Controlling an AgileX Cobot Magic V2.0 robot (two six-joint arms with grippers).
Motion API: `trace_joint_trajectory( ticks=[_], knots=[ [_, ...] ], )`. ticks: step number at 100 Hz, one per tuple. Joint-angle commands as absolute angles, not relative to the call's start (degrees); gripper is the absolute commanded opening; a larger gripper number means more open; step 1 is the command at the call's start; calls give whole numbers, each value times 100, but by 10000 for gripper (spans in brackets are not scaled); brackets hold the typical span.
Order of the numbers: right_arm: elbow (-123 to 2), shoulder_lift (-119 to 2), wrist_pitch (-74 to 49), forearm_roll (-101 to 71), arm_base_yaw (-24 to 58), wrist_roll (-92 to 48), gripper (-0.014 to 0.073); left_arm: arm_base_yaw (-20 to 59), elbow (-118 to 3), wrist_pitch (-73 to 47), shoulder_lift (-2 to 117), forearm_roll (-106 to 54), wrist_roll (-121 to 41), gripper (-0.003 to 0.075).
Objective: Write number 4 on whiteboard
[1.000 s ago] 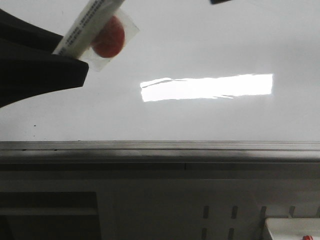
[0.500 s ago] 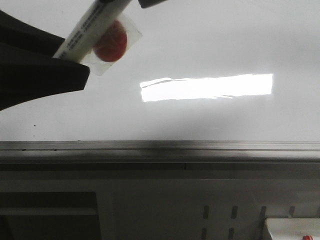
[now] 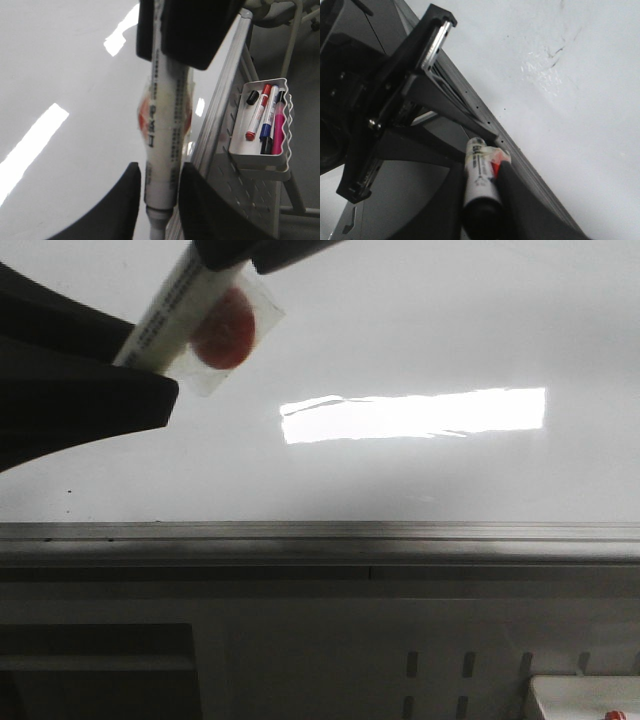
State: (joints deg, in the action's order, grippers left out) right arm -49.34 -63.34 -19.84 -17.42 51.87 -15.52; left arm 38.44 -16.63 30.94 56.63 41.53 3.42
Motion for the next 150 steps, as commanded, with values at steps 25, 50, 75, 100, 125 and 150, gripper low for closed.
trace_joint_trajectory(
  ticks=[25,50,75,100,125,150],
  knots=[
    [-5311,-6268,-1746,-1720,4676,-1611,-64,3853,-1802,1759,4579,1935,440,458],
    [-6177,-6701,-2299,-1541,3975,-1611,-64,3753,-1802,1144,3880,1508,440,457],
    [-6937,-7284,-2337,-1246,3655,-1611,-64,3055,-1802,1261,3870,1411,440,440],
    [-6859,-7612,-2785,-1273,3582,-1611,-64,2882,-1802,1371,3870,1411,440,440],
    [-6314,-7654,-2559,-1410,3748,-1571,-64,2882,-1802,1371,3870,1411,440,440],
    [-6262,-7190,-3206,-1235,3320,-1571,-64,2882,-1802,1371,3870,1411,440,440]
  ],
)
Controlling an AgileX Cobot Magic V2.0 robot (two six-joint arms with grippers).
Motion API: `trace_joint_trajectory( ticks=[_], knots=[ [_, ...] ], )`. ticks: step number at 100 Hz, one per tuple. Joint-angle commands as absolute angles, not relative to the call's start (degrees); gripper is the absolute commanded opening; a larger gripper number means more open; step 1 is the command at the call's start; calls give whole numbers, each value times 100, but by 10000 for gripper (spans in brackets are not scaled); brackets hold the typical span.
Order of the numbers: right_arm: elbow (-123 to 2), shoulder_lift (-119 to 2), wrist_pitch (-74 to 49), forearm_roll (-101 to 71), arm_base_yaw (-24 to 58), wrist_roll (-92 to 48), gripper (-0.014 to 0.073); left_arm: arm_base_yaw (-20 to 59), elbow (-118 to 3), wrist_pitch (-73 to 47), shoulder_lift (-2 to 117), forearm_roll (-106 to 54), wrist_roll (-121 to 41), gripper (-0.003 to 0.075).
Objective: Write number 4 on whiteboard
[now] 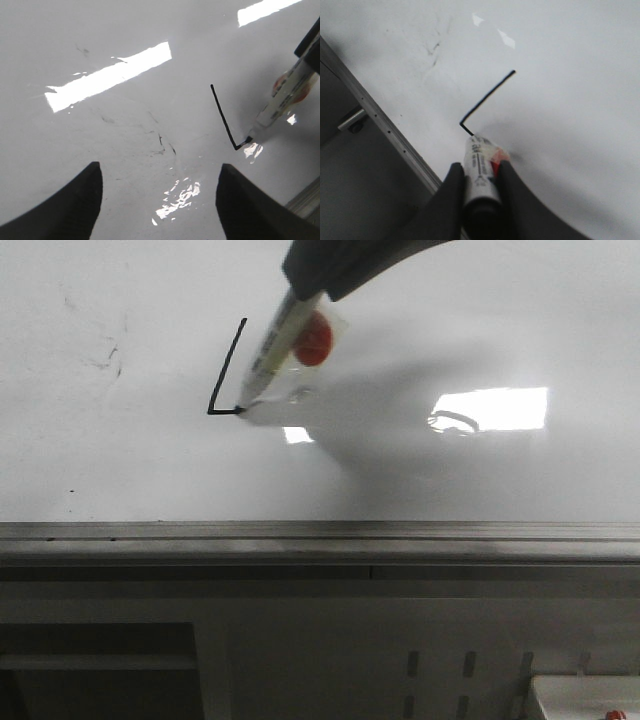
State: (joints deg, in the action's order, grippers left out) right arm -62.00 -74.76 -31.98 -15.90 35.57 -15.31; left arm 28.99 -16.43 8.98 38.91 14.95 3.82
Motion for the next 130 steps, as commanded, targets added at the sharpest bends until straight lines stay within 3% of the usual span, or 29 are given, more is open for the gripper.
trace_joint_trajectory(
  ticks=[1,22,46,79,130],
  knots=[
    [-6252,-7163,-3223,-1235,3284,-1571,-64,2882,-1802,1371,3870,1411,440,440],
    [-6166,-6972,-3274,-1235,3023,-1571,-64,2882,-1802,1371,3870,1411,440,440],
    [-6737,-6972,-3249,-1314,3652,-1607,-64,2882,-1802,1371,3870,1411,440,440],
    [-6972,-7359,-2924,-1227,3543,-1607,-64,2882,-1802,1371,3870,1411,440,439],
    [-6128,-7422,-3006,-1428,3886,-1607,-64,3004,-1802,1419,3952,1684,440,439]
  ],
)
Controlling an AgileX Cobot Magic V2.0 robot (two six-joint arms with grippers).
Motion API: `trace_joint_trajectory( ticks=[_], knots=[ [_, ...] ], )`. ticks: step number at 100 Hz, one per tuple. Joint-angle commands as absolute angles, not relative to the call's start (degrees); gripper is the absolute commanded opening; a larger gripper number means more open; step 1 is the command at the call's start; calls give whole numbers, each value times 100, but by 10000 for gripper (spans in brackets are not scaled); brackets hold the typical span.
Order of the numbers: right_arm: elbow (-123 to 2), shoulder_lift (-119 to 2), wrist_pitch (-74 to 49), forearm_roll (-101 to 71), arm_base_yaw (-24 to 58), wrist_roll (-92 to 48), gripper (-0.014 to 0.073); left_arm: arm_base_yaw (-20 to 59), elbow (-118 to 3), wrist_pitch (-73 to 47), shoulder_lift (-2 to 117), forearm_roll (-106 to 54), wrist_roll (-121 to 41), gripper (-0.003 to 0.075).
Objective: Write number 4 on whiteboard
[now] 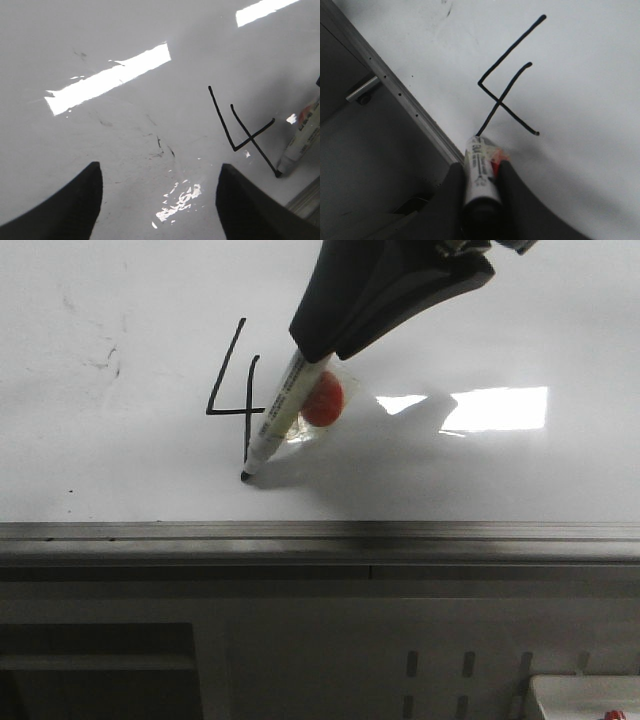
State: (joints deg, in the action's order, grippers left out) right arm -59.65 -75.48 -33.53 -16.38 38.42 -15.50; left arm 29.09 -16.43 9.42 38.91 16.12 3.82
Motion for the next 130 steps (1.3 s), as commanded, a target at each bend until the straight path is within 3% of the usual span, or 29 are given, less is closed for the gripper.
trace_joint_trajectory(
  ticks=[1,31,60,69,82,105,112,124,130],
  knots=[
    [-6154,-7406,-3019,-1428,3901,-1607,-64,3037,-1802,1431,3963,1707,440,439],
    [-6590,-7371,-3144,-1428,4674,-1607,-64,4434,-1858,1880,4970,2332,440,438],
    [-6617,-7371,-3233,-1549,4938,-1607,-64,4473,-1907,3081,5964,1424,440,424],
    [-6617,-7371,-3268,-1561,4938,-1607,-64,4484,-1907,3063,6106,1424,440,305],
    [-6617,-7371,-3348,-1624,4938,-1607,-64,4497,-1907,3030,6175,1435,440,-25],
    [-6617,-7371,-3370,-1674,4938,-1607,-55,4497,-1897,3030,6175,1445,440,-20],
    [-6617,-7371,-3381,-1674,4938,-1607,42,4497,-1897,3030,6175,1445,440,-20],
    [-6617,-7360,-3196,-1645,4904,-1607,416,4497,-1908,2871,6175,841,440,-20],
    [-6617,-7294,-3123,-1562,4864,-1607,525,4497,-1940,2640,6175,156,440,-20]
  ],
)
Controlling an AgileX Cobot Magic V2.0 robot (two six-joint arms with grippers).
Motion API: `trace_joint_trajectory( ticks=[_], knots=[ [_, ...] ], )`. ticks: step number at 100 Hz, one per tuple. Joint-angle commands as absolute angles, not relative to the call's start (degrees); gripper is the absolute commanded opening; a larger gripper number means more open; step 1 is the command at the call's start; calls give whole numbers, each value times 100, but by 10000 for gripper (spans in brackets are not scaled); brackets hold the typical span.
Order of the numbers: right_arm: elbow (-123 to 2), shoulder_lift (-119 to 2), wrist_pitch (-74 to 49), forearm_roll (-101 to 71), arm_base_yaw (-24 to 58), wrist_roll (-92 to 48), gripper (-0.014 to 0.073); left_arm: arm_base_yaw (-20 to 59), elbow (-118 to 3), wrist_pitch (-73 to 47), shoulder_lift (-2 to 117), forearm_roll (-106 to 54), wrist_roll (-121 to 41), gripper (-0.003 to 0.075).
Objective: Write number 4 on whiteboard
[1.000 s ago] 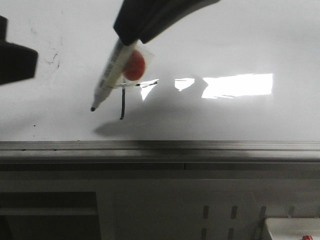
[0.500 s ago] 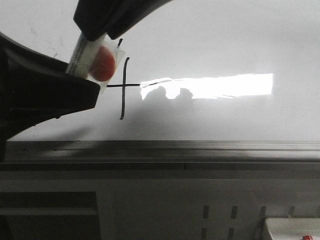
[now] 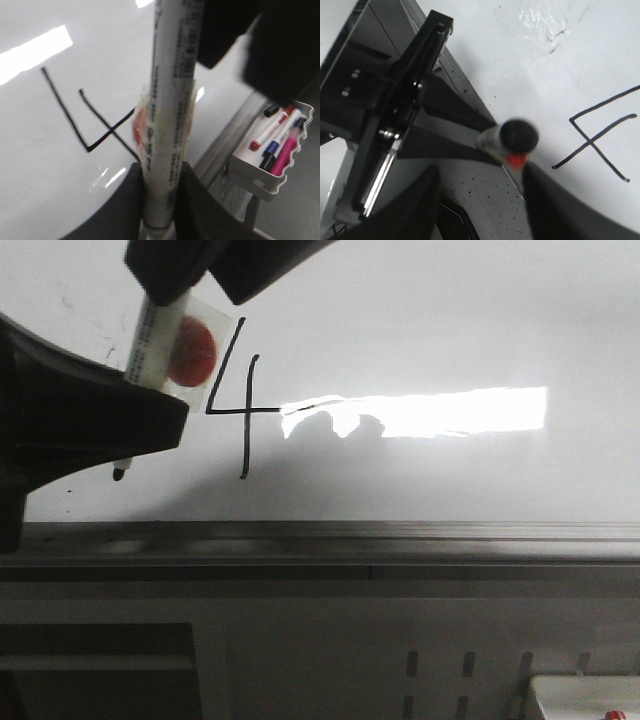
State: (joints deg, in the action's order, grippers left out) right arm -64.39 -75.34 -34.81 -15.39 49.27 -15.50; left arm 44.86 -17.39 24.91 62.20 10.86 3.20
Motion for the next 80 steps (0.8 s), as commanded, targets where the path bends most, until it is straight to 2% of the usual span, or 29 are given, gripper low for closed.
trace_joint_trajectory(
  ticks=[1,10,24,46,80],
  knots=[
    [-6617,-7278,-3108,-1537,4864,-1607,538,4497,-1959,2566,6175,0,440,-20],
    [-6617,-7105,-3014,-1508,4797,-1607,534,4458,-2155,1945,6175,-1003,440,-20],
    [-6617,-6867,-2923,-1508,4712,-1607,476,4141,-2478,1170,6175,-2000,440,-20],
    [-6617,-6751,-2915,-1508,4712,-1607,449,3562,-2593,894,6217,-2639,440,-20],
    [-6617,-6751,-2911,-1508,4712,-1607,449,3517,-2822,519,6563,-2823,440,-3]
  ],
)
